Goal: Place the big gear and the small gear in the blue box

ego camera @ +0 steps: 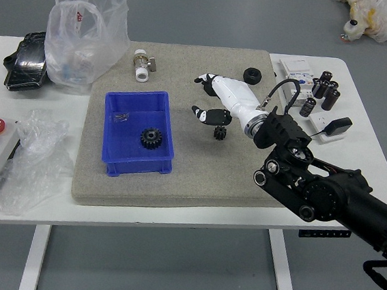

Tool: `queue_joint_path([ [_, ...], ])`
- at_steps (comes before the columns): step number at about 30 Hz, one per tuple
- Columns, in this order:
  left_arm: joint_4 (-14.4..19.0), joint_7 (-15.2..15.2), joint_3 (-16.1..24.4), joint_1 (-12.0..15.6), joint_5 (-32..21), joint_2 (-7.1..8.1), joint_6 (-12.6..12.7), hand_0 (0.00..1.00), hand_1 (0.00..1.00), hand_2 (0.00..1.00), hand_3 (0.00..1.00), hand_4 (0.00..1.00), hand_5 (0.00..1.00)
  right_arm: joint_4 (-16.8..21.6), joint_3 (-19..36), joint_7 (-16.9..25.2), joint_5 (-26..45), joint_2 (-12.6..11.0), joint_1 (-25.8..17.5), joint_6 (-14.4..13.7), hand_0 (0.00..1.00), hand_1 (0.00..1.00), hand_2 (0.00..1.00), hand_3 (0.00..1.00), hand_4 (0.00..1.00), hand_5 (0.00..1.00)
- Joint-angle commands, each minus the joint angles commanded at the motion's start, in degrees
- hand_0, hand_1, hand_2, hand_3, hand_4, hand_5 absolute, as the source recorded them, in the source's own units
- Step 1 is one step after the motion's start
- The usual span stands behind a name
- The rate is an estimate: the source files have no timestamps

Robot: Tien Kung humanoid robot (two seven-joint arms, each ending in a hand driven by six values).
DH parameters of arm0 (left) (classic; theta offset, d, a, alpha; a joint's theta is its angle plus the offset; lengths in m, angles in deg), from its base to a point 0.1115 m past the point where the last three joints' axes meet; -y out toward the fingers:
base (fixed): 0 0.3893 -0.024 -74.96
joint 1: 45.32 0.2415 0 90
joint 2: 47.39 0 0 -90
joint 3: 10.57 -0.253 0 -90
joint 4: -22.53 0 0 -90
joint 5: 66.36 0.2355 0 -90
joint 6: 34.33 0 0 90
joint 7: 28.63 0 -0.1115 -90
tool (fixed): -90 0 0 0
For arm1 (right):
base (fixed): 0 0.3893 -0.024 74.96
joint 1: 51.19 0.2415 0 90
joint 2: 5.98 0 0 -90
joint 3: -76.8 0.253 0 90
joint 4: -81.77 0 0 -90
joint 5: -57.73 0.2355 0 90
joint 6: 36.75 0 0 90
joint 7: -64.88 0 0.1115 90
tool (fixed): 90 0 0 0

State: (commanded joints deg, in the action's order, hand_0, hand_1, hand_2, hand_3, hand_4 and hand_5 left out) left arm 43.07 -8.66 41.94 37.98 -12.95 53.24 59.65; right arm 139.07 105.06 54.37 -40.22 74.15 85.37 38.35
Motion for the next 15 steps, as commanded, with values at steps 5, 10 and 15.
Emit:
queue_joint_path([
  [5, 0.0, -0.1, -0.1, 0.0, -0.1, 0.01, 0.0, 0.700, 0.679, 0.670, 0.801, 0.704, 0.484, -3.0, -1.9, 0.3, 1.7, 0.2, -0.4, 0.3, 0.655, 0.737, 0.789, 0.787, 0.668, 0.297],
  [10, 0.0, 0.0, -0.1, 0.3, -0.1, -0.17, 0.0, 0.701, 0.679, 0.670, 0.801, 0.704, 0.484, -6.3, -4.3, 0.4, 3.5, 0.7, 0.0, 0.7, 0.654, 0.734, 0.780, 0.784, 0.666, 0.303],
  [15, 0.0, 0.0, 0.0, 0.3, -0.1, -0.24, 0.1, 0.701, 0.679, 0.670, 0.801, 0.704, 0.484, -8.6, -6.8, 0.4, 5.1, 1.2, 0.5, 1.1, 0.654, 0.734, 0.780, 0.784, 0.666, 0.303],
])
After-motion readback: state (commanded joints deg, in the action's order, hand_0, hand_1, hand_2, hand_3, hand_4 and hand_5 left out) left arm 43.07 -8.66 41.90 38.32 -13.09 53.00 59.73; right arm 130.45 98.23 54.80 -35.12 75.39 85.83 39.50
